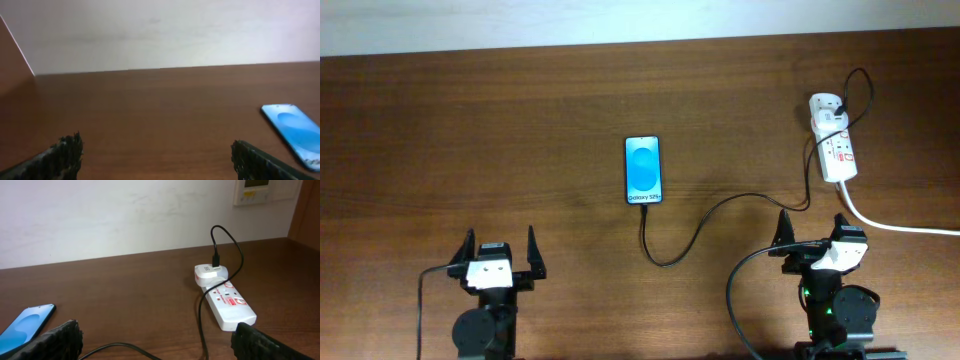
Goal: Plug charger to phone and switch on socket
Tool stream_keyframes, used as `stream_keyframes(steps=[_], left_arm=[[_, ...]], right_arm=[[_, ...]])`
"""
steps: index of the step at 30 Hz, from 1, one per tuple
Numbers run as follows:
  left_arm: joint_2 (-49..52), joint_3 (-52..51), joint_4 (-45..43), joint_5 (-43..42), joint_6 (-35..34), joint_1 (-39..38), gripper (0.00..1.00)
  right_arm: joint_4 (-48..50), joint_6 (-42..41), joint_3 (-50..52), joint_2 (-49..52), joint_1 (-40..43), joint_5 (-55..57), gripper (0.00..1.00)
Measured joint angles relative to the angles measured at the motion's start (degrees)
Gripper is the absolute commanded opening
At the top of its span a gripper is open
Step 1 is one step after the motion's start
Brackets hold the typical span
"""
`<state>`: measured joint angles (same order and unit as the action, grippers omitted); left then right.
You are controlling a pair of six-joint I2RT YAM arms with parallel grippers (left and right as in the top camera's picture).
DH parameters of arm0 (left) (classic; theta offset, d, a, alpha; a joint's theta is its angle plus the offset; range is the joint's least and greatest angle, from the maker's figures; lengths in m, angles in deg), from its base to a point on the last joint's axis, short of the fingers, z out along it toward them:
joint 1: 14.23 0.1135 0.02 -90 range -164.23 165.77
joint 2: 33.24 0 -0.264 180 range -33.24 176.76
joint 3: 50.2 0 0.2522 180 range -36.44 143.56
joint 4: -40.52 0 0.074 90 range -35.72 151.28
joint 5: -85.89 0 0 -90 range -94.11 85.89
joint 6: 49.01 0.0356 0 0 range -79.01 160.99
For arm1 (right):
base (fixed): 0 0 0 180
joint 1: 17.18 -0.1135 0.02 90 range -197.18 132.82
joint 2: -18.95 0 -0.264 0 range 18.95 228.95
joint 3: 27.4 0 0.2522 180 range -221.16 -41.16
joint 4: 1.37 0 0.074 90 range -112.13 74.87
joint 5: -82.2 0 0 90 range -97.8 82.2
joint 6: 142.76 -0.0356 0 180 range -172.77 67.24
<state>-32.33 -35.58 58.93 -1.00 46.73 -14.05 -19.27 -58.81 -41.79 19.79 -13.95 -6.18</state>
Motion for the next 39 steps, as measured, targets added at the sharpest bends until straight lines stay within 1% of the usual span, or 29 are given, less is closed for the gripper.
stream_keyframes(steps=[4, 8, 39], left_arm=[[0.0, 0.0, 0.0, 0.0, 2.84, 0.0, 0.99], [0.0, 0.0, 0.0, 0.0, 3.72, 0.0, 0.99], [0.0, 0.0, 0.0, -0.02, 3.93, 0.0, 0.99]], right_arm=[[0.0, -0.02, 0.0, 0.0, 0.0, 0.0, 0.98], [0.0, 0.0, 0.0, 0.0, 0.0, 0.0, 0.98], [0.0, 0.0, 0.0, 0.0, 0.0, 0.0, 0.98]])
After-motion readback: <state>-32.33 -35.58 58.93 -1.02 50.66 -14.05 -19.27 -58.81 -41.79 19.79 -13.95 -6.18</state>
